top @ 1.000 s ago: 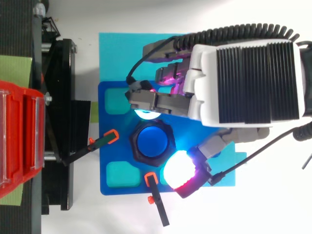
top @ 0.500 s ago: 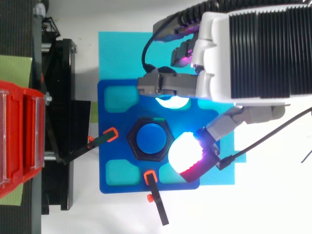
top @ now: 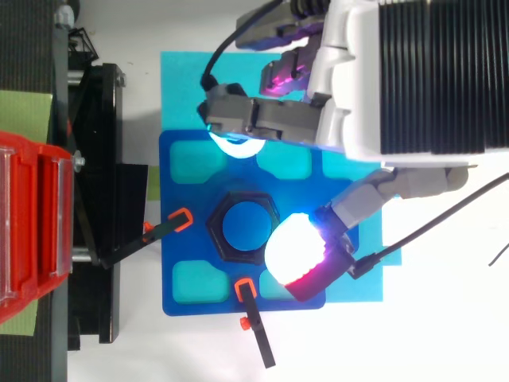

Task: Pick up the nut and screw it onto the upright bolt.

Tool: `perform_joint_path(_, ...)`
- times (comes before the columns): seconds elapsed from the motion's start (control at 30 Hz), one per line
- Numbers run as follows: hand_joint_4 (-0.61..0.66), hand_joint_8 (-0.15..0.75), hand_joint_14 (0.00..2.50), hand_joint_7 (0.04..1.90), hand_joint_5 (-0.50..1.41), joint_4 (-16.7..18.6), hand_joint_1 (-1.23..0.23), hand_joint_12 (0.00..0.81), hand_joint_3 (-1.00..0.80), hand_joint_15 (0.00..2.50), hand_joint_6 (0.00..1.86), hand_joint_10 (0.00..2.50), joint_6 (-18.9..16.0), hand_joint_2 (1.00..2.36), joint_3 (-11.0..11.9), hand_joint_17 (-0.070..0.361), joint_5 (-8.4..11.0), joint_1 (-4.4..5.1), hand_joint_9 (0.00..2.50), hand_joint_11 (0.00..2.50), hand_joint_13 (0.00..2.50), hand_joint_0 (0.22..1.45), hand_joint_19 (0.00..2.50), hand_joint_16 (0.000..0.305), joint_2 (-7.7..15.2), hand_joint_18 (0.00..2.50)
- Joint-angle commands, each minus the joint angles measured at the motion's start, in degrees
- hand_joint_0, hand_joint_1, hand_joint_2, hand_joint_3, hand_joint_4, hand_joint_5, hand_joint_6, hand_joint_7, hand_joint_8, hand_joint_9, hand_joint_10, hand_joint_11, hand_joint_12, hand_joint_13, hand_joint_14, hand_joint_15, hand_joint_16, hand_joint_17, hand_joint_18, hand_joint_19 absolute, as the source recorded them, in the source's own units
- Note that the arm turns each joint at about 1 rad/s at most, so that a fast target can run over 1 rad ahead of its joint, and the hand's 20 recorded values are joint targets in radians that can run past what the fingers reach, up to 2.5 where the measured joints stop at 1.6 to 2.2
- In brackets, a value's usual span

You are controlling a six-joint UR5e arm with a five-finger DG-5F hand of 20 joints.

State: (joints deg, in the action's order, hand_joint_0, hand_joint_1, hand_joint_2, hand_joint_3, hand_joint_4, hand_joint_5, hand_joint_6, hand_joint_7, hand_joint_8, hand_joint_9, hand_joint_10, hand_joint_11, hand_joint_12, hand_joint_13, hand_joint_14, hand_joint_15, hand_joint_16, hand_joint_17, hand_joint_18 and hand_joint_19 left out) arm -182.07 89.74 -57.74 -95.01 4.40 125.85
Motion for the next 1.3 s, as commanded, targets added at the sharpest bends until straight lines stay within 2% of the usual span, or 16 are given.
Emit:
perform_joint_path(0.0, 0.25, 0.281, 0.0, 0.97, -0.06, 1.36, -0.28, 0.179, -0.5, 0.0, 0.5, 0.0, -0.09, 1.0, -0.36, 0.039, 0.0, 0.35, 1.28, 0.0, 1.06, 0.5, 0.05, 0.017, 0.01, 0.7)
perform_joint_path(0.07, 0.23, 0.272, 0.0, 0.87, -0.07, 1.89, -0.28, 0.179, -0.5, 0.0, 0.5, 0.0, -0.09, 1.0, -0.71, 0.042, 0.0, 0.61, 1.24, 0.0, 1.02, 0.5, 0.05, 0.019, 0.01, 0.68)
perform_joint_path(0.13, 0.21, 0.248, 0.0, 0.68, -0.09, 2.77, -0.27, 0.166, -0.5, 0.0, 0.5, 0.0, -0.18, 1.0, -1.24, 0.046, 0.18, 1.05, 1.17, 0.0, 0.97, 0.5, 0.04, 0.021, 0.01, 0.65)
perform_joint_path(0.27, 0.21, 0.208, 0.0, 0.56, -0.09, 4.53, -0.26, 0.162, -0.5, 0.0, 0.5, 0.0, -0.71, 1.0, -2.56, 0.05, 0.35, 1.84, 0.99, 0.0, 0.81, 0.48, 0.0, 0.022, 0.01, 0.49)
perform_joint_path(0.43, 0.25, 0.184, 0.0, 0.52, -0.1, 6.55, -0.24, 0.188, -0.5, 0.0, 0.5, 0.0, -1.68, 1.0, -3.96, 0.054, 0.88, 2.81, 0.74, 0.0, 0.61, 0.47, 0.0, 0.024, 0.01, 0.23)
perform_joint_path(0.63, 0.25, 0.193, 0.0, 0.55, -0.09, 7.08, -0.23, 0.21, -0.5, 0.0, 0.5, 0.0, -2.82, 1.0, -3.96, 0.058, 0.88, 3.6, 0.63, 0.0, 0.53, 0.46, 0.0, 0.026, 0.01, 0.13)
perform_joint_path(0.97, 0.24, 0.192, 0.0, 0.68, -0.07, 6.72, -0.23, 0.22, -0.5, 0.0, 0.5, 0.0, -2.82, 1.0, -4.05, 0.056, 1.76, 4.04, 0.62, 0.0, 0.55, 0.47, 0.0, 0.025, 0.01, 0.12)
perform_joint_path(1.13, 0.24, 0.198, 0.0, 0.77, -0.06, 7.96, -0.24, 0.223, -0.5, 0.0, 0.5, 0.0, -2.82, 1.0, -6.25, 0.054, 1.94, 4.12, 0.63, 0.0, 0.57, 0.47, 0.0, 0.024, 0.01, 0.13)
perform_joint_path(1.27, 0.25, 0.205, 0.0, 0.86, -0.05, 9.01, -0.25, 0.225, -0.5, 0.0, 0.5, 0.0, -2.99, 1.0, -6.69, 0.053, 2.11, 4.21, 0.63, 0.0, 0.58, 0.48, 0.0, 0.024, 0.01, 0.15)
